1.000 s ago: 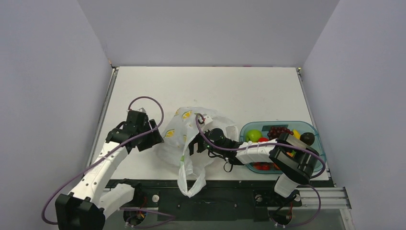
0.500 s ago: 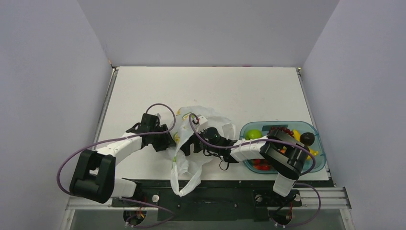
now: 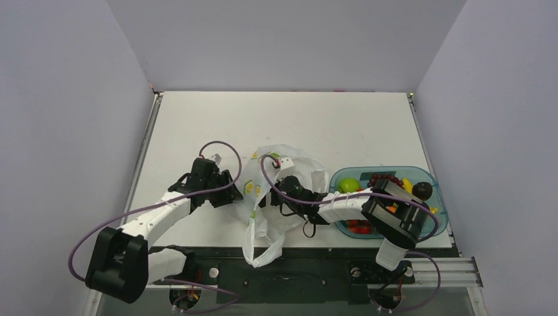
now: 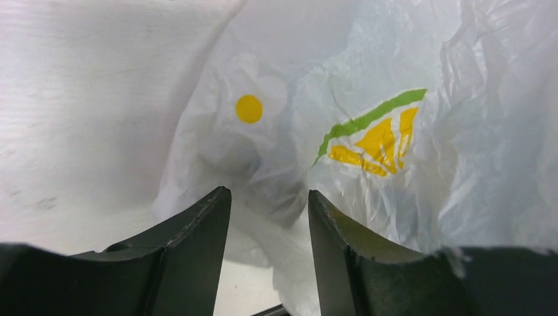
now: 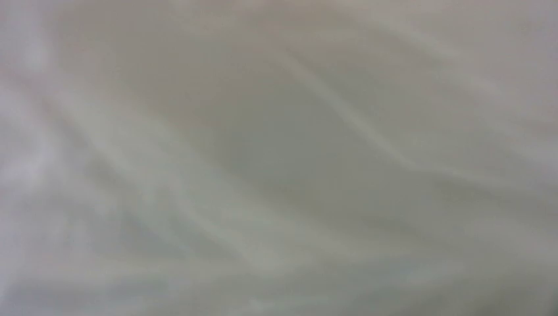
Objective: Take the fake fruits out of the plastic bag
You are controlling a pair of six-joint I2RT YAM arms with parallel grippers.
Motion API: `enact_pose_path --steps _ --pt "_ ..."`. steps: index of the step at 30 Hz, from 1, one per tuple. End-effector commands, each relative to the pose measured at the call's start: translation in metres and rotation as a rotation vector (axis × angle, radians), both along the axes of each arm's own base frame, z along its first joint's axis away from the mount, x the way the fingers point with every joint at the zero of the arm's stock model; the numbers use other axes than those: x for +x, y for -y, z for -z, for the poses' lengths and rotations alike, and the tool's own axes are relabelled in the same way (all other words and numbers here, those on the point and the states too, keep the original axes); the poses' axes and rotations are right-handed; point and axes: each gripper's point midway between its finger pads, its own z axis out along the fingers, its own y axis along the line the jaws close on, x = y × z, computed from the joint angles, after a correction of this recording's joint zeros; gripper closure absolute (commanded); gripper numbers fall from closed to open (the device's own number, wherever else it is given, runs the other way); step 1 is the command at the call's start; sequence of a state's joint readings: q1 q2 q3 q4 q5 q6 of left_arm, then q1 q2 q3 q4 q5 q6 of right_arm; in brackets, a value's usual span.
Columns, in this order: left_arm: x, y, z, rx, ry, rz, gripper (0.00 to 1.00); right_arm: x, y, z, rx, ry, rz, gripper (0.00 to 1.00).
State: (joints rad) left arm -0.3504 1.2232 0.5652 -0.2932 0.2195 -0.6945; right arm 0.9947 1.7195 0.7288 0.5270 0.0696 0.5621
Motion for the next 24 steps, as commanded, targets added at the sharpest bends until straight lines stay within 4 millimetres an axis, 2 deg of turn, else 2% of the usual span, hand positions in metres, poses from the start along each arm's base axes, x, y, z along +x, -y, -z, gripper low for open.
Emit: enact_pose_path --steps 1,5,8,10,11,12,13,14,15,16,23,24 --pt "0.004 -0.026 -0.029 0.071 0.062 -0.035 0.53 0.021 0.023 -0.034 0.041 0.099 0.213 0.18" --pt "0.018 -0.037 -0.051 0.076 0.117 -0.063 0.51 0.027 0.026 -0.032 0.056 0.080 0.292 0.27" --pt "0.033 -0.037 -0.050 0.074 0.132 -0.072 0.50 0.032 0.018 -0.033 0.051 0.072 0.298 0.30" --pt "0.044 -0.032 -0.042 0.064 0.121 -0.065 0.52 0.036 0.017 -0.034 0.059 0.073 0.317 0.30" --pt "0.045 -0.029 -0.031 0.064 0.086 -0.058 0.53 0.037 0.016 -0.033 0.064 0.073 0.320 0.30" --pt "0.052 -0.026 -0.031 0.056 0.091 -0.055 0.55 0.038 0.012 -0.037 0.085 0.078 0.309 0.30" --pt "0.053 -0.024 -0.021 0.062 0.057 -0.048 0.56 0.039 0.010 -0.035 0.081 0.083 0.301 0.30" --pt "0.058 -0.022 -0.019 0.061 0.059 -0.045 0.57 0.041 0.004 -0.039 0.095 0.089 0.286 0.30" --pt "0.057 -0.020 -0.009 0.069 0.028 -0.036 0.58 0.041 0.000 -0.033 0.076 0.089 0.268 0.30" --pt "0.060 -0.017 -0.007 0.069 0.031 -0.031 0.59 0.043 -0.006 -0.035 0.076 0.086 0.253 0.30" --pt "0.051 0.007 0.014 0.095 -0.005 0.027 0.60 0.051 -0.030 -0.007 0.009 0.066 0.226 0.30" --pt "0.049 0.007 0.016 0.102 -0.010 0.027 0.60 0.051 -0.029 0.003 -0.015 0.058 0.228 0.30"
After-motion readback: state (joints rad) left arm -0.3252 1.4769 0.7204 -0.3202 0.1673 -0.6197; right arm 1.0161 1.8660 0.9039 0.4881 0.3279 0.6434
